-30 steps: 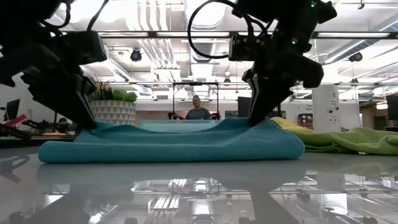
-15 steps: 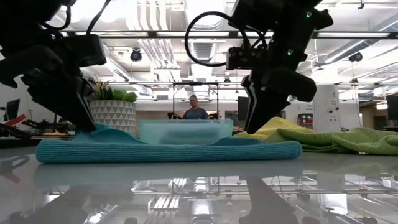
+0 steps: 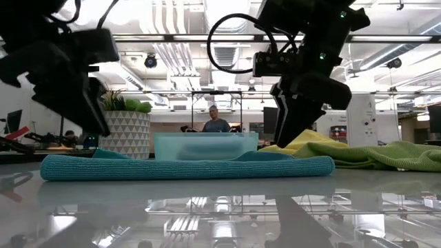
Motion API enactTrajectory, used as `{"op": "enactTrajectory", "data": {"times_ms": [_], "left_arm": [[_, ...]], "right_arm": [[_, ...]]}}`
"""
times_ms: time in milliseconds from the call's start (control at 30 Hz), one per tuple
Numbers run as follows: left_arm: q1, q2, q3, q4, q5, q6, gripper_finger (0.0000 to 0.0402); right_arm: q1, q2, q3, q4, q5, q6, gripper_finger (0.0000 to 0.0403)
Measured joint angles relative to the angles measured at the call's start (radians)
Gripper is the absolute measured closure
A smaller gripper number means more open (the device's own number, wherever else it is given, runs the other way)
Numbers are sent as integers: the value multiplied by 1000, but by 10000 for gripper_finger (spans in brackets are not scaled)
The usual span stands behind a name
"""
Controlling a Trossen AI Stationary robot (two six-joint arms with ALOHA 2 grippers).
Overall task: Fold microfiber towels
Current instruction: Fold the light blue microfiber cloth
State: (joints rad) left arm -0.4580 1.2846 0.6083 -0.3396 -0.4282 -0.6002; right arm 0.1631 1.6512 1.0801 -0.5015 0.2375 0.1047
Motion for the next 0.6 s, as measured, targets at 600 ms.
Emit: {"op": "enactTrajectory", "data": {"times_ms": [600], "left_arm": [[7,127,-21,45,-54,6,269]], "right_arm": [[-3,3,-6,94,0,-8,329]]}}
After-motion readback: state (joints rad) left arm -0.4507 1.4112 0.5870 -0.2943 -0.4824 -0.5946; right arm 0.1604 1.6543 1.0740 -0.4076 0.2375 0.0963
